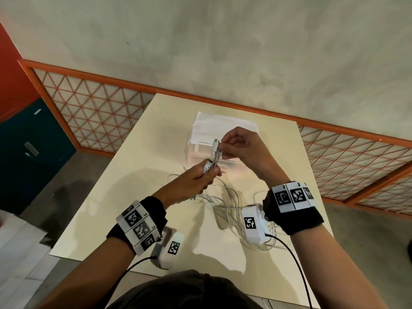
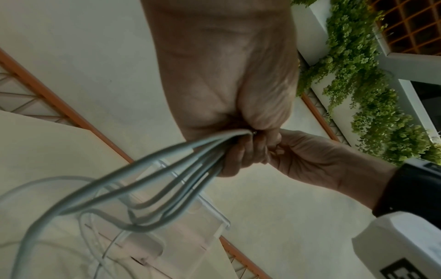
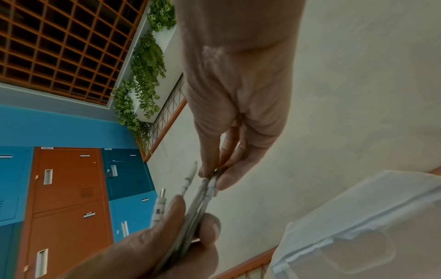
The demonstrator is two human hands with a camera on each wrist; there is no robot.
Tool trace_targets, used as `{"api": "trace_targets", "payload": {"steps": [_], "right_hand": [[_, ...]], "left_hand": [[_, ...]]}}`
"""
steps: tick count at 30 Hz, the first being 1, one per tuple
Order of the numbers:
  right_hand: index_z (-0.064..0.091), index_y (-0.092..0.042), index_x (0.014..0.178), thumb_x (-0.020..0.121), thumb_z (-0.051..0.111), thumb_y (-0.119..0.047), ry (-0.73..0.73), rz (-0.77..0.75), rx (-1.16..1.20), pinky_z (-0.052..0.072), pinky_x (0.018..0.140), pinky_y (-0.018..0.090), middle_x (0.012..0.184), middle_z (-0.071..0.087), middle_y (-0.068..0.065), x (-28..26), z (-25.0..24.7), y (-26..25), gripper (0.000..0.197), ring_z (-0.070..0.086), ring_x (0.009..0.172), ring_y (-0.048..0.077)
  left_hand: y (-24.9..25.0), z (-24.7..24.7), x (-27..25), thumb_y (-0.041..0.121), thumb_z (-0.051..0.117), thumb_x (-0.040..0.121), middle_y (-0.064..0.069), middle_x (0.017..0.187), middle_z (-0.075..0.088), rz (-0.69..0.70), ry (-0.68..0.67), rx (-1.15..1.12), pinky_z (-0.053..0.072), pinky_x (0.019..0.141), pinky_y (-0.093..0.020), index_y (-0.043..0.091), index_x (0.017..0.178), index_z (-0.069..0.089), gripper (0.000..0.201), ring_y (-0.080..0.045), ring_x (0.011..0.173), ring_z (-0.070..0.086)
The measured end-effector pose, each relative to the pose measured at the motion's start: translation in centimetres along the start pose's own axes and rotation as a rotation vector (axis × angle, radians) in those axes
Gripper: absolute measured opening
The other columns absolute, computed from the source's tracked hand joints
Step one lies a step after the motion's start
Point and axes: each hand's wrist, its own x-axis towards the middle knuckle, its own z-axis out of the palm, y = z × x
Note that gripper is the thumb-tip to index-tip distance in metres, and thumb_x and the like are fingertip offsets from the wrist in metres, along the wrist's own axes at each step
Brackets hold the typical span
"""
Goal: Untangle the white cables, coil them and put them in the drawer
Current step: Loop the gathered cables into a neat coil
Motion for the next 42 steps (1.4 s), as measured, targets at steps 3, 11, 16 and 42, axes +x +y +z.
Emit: {"api": "trace_targets", "payload": {"steps": [3,11,16,42], "right_hand": [[0.061,-0.007,0.094,0.08,0.073,-0.014,0.079,-0.03,-0.118,0.058,0.065,0.026,0.087,0.062,0.007,-0.1,0.1,0.1,0.019,0.065,0.071,0.016],[0.07,-0.015,0.103,0.088,0.065,-0.022,0.093,-0.185,-0.307,0.055,0.061,0.021,0.093,0.059,0.008,-0.6,0.9,-0.4,0.018,0.066,0.07,0.018],[0.07,-0.012,0.09,0.085,0.067,-0.015,0.099,-0.168,-0.365,0.057,0.067,0.027,0.098,0.063,0.009,-0.4,0.5,-0.1,0.007,0.066,0.073,0.015],[0.067,-0.02,0.074,0.083,0.07,-0.016,-0.191,-0.068,-0.328,0.048,0.066,0.025,0.063,0.063,-0.003,-1.9,-0.9,0.1,0.01,0.059,0.059,0.007]], "left_hand": [[0.2,0.3,0.0,0.028,0.035,0.103,0.007,0.062,0.028,-0.016,0.028,-0.036,0.026,0.053,-0.024,0.014,0.094,0.05,0.023,-0.006,0.05,0.026],[0.2,0.5,0.0,0.026,0.033,0.104,0.004,0.063,0.034,0.008,-0.008,0.025,0.031,0.053,-0.022,0.014,0.093,0.05,0.023,-0.008,0.052,0.03],[0.6,0.6,-0.3,0.025,0.034,0.103,0.002,0.064,0.035,0.018,0.009,0.042,0.033,0.053,-0.02,0.016,0.093,0.049,0.021,-0.009,0.054,0.033],[0.6,0.9,0.3,0.037,0.024,0.104,0.003,0.065,0.046,0.032,0.148,-0.12,0.036,0.055,-0.021,0.014,0.09,0.039,0.031,-0.01,0.055,0.038]]}}
